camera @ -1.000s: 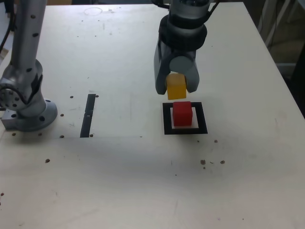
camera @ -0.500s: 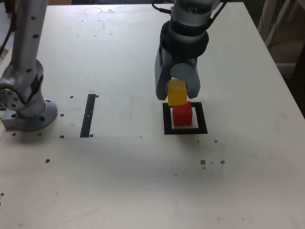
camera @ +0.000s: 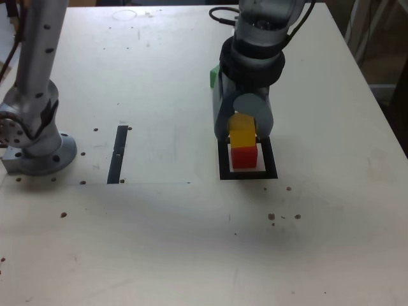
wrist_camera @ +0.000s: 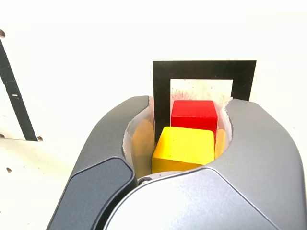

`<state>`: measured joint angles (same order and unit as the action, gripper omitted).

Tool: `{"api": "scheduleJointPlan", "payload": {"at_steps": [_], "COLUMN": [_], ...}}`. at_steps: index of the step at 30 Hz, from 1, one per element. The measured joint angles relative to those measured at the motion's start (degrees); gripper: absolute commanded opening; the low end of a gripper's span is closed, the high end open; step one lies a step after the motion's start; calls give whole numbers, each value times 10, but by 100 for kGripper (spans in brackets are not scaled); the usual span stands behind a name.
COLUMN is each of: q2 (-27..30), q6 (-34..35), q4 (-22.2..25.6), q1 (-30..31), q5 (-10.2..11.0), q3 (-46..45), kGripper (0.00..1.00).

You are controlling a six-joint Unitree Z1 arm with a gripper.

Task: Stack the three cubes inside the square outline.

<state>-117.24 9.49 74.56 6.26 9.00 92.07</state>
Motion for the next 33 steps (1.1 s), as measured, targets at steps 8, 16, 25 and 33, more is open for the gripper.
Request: {"api": "scheduleJointPlan", "payload": {"at_steps": [8, 16, 25, 33], "q2": [-13, -20, -20, -15], "q6": [0, 0, -6, -11], "q4": [-6, -15, -1, 2], "q1": [0, 0, 0, 0], "q5": [1, 2, 2, 1], "q3": [1, 8, 3, 4], "kGripper": [40, 50, 75, 89]}}
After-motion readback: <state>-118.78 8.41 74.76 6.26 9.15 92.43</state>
